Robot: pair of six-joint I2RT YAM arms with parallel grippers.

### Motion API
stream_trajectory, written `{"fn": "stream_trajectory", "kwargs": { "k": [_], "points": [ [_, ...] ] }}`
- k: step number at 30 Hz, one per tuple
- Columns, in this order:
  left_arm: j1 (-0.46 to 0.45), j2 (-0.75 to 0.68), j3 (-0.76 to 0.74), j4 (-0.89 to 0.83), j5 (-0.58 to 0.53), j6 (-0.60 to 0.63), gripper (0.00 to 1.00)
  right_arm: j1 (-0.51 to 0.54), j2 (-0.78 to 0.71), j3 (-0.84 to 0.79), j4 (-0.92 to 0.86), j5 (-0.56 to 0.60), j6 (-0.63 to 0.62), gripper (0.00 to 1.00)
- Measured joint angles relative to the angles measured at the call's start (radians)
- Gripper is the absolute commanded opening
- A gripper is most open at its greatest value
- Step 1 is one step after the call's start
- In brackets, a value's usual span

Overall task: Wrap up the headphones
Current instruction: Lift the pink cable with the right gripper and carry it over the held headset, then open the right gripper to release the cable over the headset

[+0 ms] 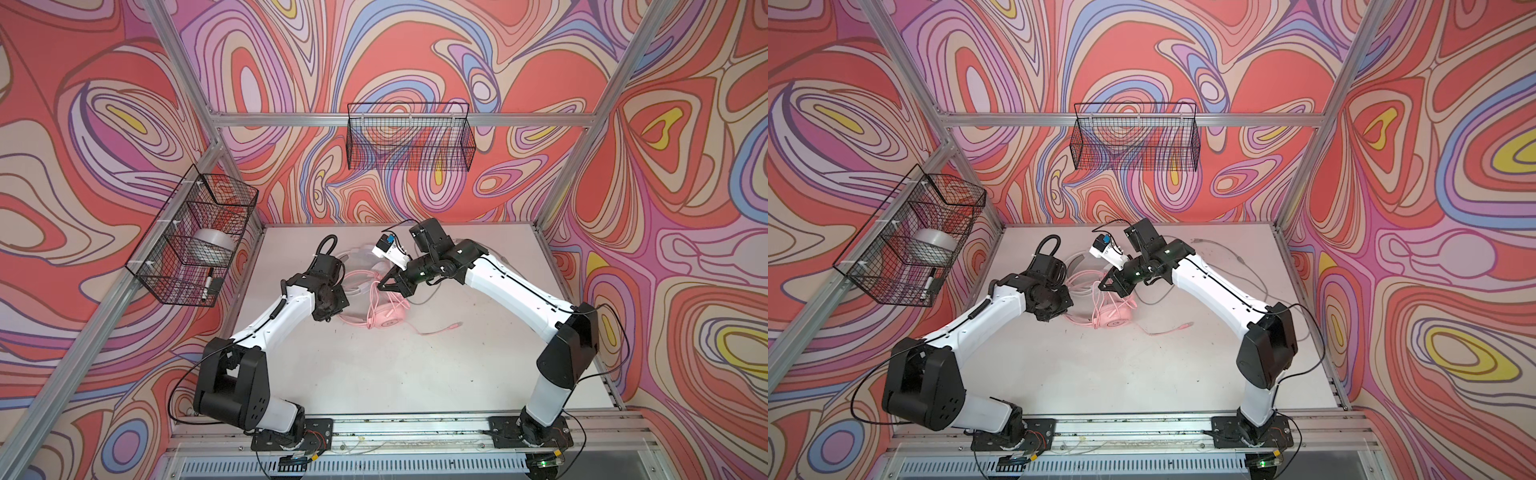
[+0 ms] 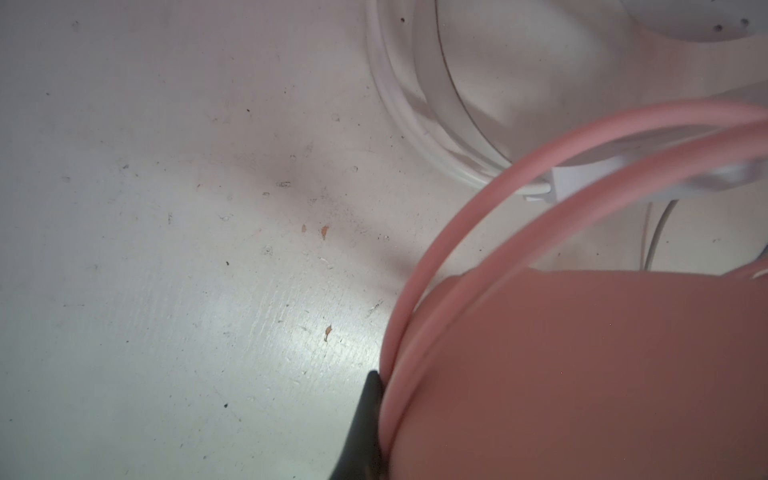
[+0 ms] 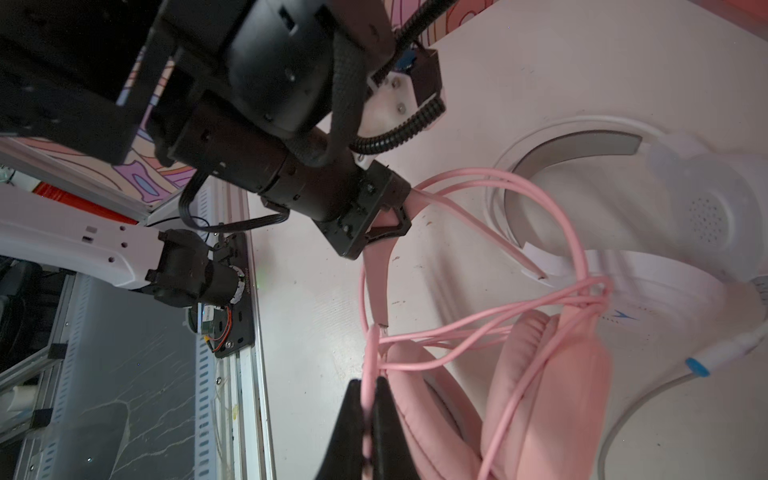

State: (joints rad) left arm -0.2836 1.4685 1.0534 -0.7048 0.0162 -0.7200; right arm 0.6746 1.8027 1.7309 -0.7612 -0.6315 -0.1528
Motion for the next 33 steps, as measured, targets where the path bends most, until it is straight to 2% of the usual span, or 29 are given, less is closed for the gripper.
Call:
{"fn": "stream_trajectory", "kwargs": {
  "k": [10,22,33],
  "points": [
    [0.000,-0.003,0.015,-0.026,-0.002,0.096,0.00,-0.112,0.048,0.039,0.005,0.032,0.085,0.00],
    [-0.005,-0.014,0.027,-0.027,0.063,0.267,0.00,-0.118,0.160,0.072,0.001,0.021,0.125,0.00],
    [-0.005,-0.023,0.027,-0.019,0.130,0.306,0.00,-0.160,0.184,0.059,0.006,-0.038,0.152,0.00]
  ]
}}
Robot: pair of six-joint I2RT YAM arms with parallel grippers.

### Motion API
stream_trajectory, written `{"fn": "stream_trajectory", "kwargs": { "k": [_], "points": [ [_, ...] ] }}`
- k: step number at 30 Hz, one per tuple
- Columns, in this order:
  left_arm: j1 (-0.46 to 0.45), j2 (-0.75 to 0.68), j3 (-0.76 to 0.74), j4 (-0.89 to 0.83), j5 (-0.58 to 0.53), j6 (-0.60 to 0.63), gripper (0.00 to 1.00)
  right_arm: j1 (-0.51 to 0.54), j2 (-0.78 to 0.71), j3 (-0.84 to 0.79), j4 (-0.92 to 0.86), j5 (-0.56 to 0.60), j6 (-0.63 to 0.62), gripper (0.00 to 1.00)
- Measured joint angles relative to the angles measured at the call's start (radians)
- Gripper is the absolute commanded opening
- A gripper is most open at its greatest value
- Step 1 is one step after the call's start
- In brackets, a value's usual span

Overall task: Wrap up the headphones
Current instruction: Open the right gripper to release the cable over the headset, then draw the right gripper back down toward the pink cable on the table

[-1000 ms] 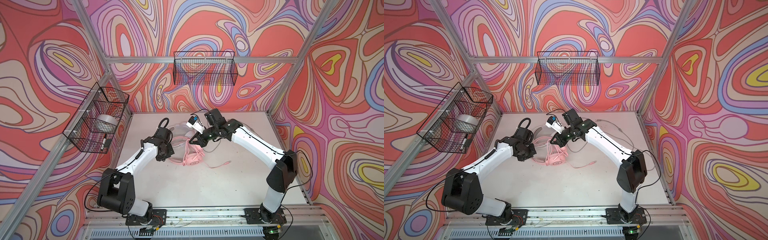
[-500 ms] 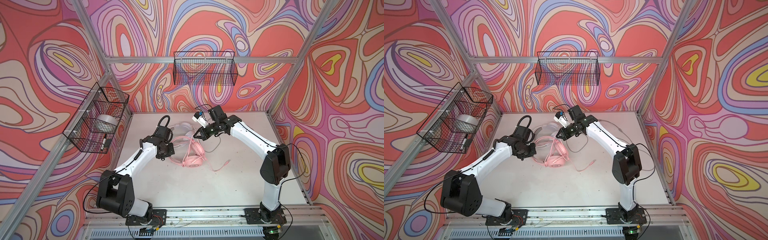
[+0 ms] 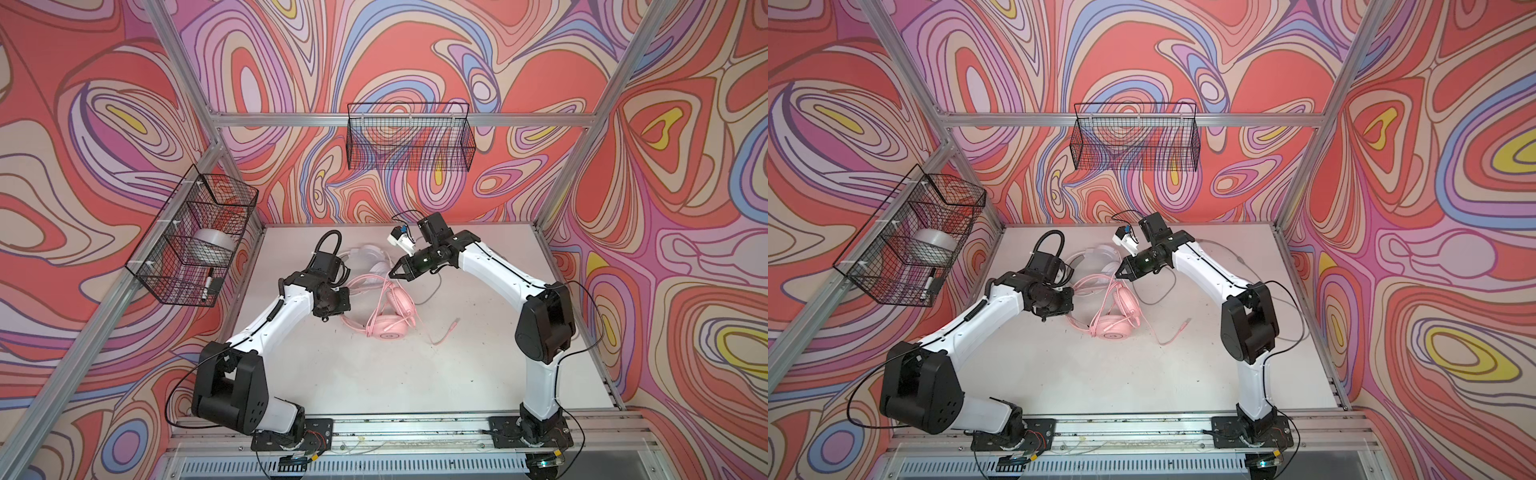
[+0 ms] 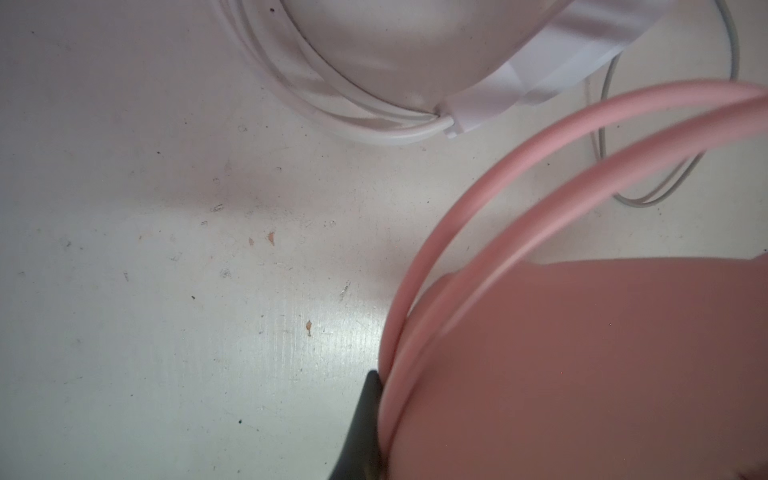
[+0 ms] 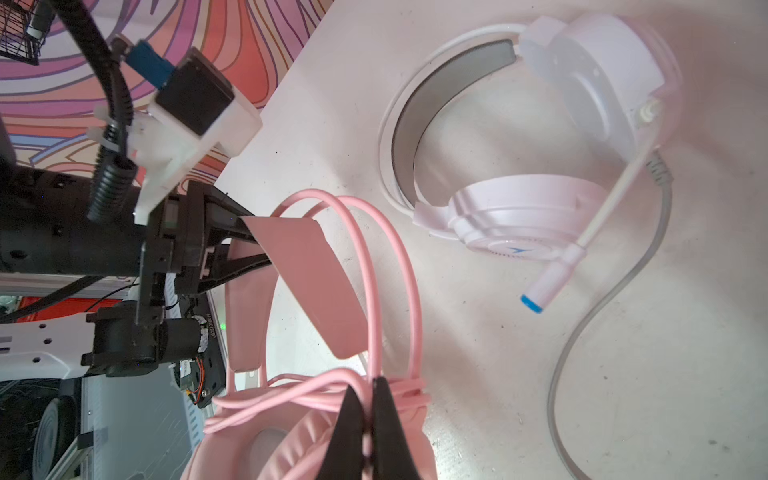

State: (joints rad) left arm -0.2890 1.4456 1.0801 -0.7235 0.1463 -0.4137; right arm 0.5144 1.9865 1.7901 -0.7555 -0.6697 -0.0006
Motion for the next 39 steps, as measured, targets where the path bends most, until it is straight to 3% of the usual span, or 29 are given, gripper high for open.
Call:
{"fn": "stream_trajectory", "kwargs": {
  "k": [15,20,39],
  "points": [
    [0.000,0.000,0.022,-0.027,0.021,0.074,0.00,-0.037,0.038,-0.053,0.010,-0.108,0.011,0.00],
    [0.000,0.003,0.024,-0.040,0.021,0.083,0.00,-0.042,0.038,-0.072,0.019,-0.136,0.010,0.04],
    [0.000,0.019,0.032,-0.102,0.051,0.138,0.00,-0.072,0.020,-0.256,0.127,-0.130,0.033,0.15]
  ]
}}
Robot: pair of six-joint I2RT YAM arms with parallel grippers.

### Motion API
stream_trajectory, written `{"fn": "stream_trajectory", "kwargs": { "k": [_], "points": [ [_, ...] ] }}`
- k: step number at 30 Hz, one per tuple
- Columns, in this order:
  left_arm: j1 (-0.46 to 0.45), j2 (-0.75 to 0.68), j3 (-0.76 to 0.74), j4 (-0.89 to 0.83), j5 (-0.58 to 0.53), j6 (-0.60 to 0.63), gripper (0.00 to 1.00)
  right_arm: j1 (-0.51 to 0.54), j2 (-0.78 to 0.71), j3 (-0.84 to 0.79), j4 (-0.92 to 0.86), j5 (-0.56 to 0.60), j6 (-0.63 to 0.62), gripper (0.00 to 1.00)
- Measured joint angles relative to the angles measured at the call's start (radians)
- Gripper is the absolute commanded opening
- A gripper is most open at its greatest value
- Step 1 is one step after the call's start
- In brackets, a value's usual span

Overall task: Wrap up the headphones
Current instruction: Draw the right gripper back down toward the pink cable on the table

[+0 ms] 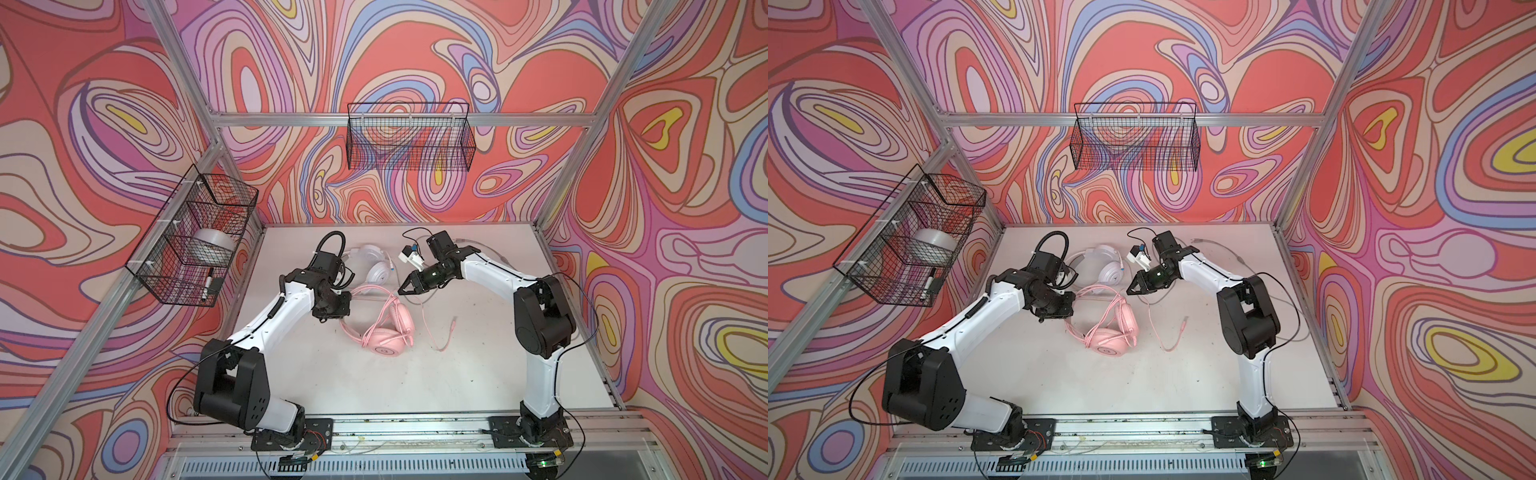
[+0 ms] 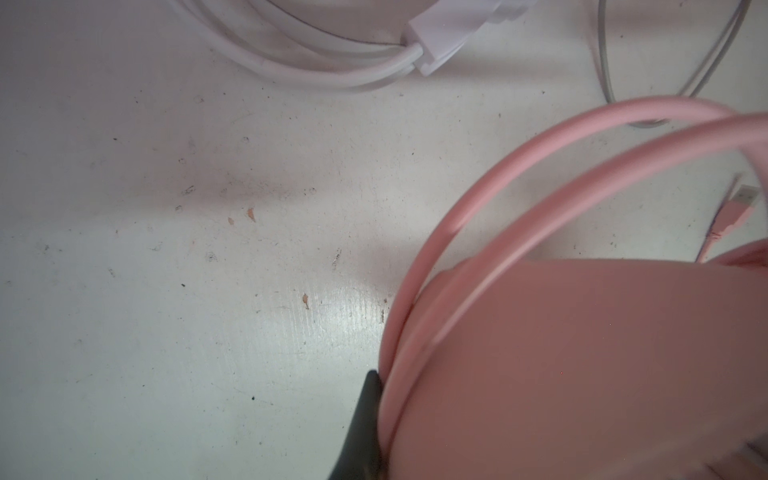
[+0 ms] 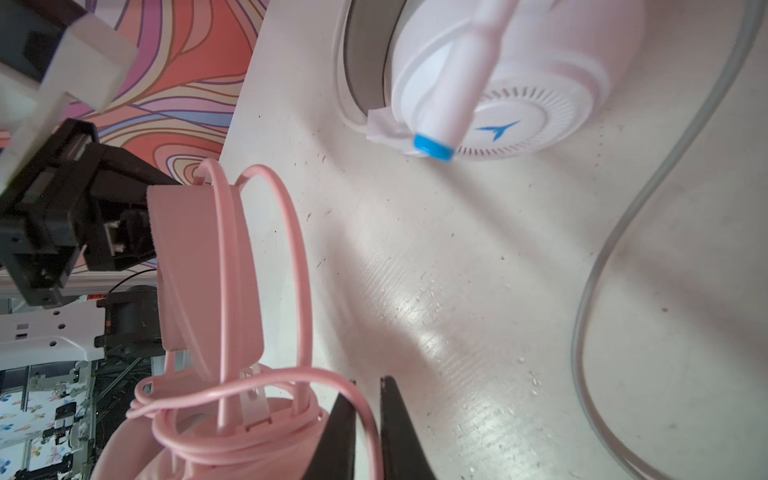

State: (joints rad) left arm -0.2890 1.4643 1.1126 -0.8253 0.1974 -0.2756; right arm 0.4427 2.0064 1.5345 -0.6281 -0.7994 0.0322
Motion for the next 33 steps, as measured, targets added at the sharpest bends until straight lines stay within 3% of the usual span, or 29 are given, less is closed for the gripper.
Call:
{"fn": "stream_trajectory", "kwargs": {
  "k": [17,33],
  "points": [
    [0.030,0.000,0.000,0.007,0.124,0.009,0.00,-0.028,-0.069,-0.274,0.126,0.034,0.069,0.17],
    [0.074,0.000,-0.026,0.103,0.228,-0.086,0.00,-0.029,-0.073,-0.433,0.250,0.027,0.142,0.17]
  ]
}}
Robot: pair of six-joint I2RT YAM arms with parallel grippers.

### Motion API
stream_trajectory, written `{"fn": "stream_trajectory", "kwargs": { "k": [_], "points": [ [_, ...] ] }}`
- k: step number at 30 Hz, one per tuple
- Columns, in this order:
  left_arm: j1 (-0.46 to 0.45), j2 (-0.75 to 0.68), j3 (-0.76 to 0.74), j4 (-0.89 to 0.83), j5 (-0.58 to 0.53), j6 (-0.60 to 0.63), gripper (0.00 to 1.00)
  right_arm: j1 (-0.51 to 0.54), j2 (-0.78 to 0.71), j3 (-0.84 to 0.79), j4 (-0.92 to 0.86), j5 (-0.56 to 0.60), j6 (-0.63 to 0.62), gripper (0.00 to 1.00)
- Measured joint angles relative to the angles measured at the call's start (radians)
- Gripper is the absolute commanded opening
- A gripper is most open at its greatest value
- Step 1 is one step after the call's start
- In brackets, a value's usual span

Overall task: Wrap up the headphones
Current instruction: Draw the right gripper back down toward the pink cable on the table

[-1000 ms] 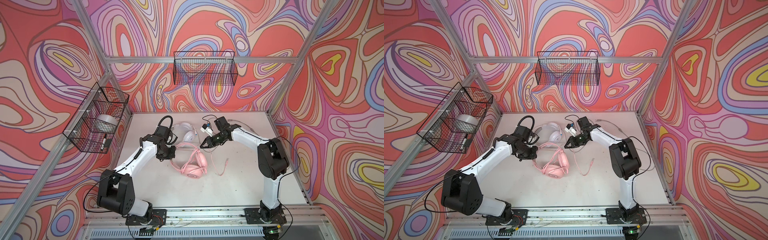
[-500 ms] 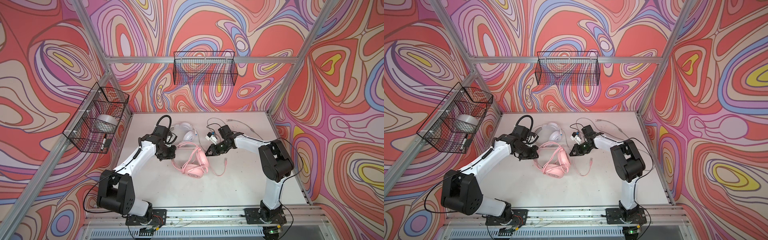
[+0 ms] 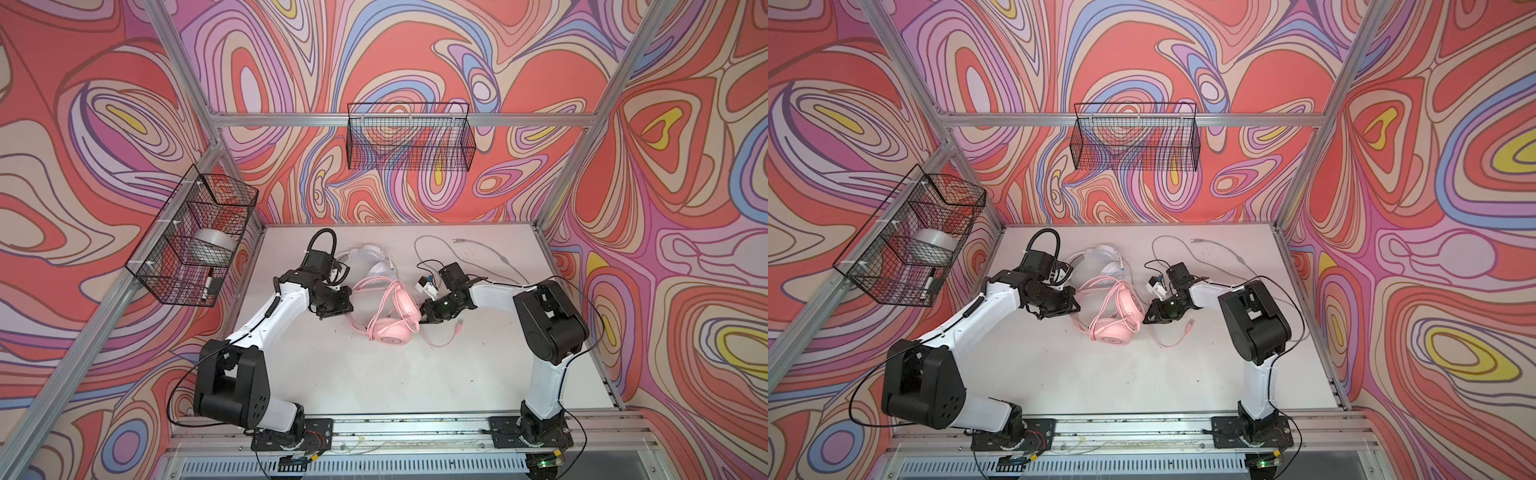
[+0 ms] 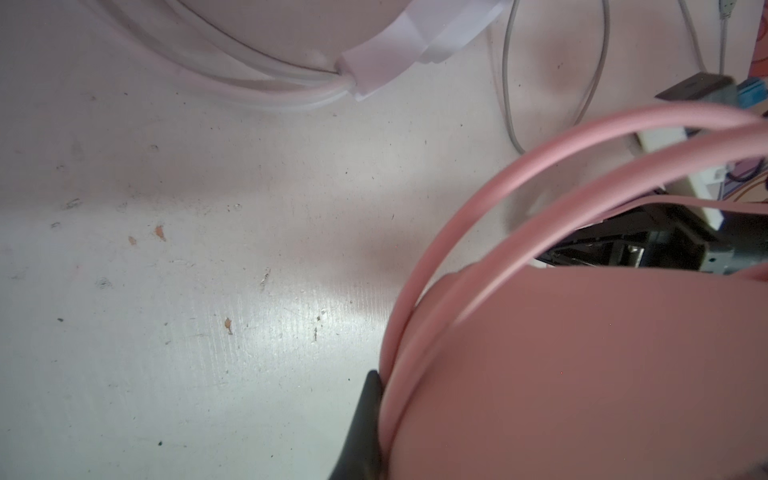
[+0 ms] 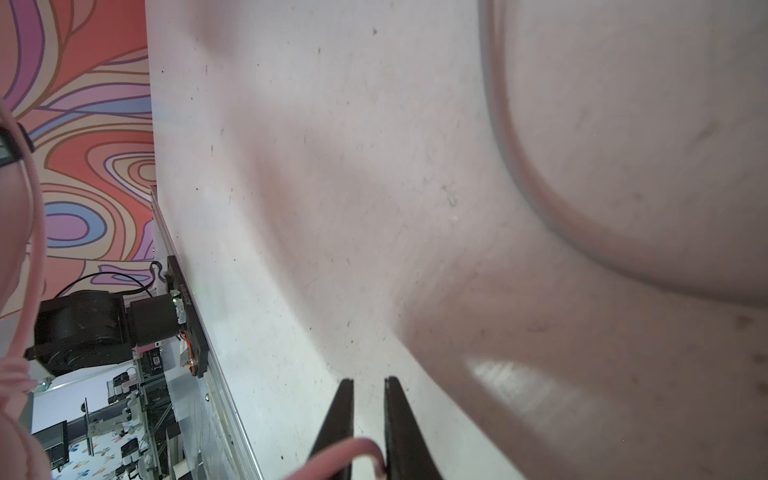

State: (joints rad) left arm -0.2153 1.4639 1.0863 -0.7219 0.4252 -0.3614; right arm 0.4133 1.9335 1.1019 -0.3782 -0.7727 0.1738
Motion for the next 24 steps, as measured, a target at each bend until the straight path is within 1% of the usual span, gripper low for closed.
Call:
{"fn": "stream_trajectory", "kwargs": {
  "k": [9,16,24],
  "points": [
    [0.041,0.000,-0.013,0.081,0.032,-0.100,0.00,0.000,0.000,-0.060,0.029,-0.008,0.018,0.17],
    [0.060,0.000,-0.027,0.127,0.063,-0.182,0.00,0.000,-0.002,-0.071,0.046,-0.021,0.023,0.17],
    [0.075,0.000,-0.029,0.150,0.064,-0.238,0.00,0.000,-0.008,-0.081,0.055,-0.026,0.027,0.20]
  ]
}}
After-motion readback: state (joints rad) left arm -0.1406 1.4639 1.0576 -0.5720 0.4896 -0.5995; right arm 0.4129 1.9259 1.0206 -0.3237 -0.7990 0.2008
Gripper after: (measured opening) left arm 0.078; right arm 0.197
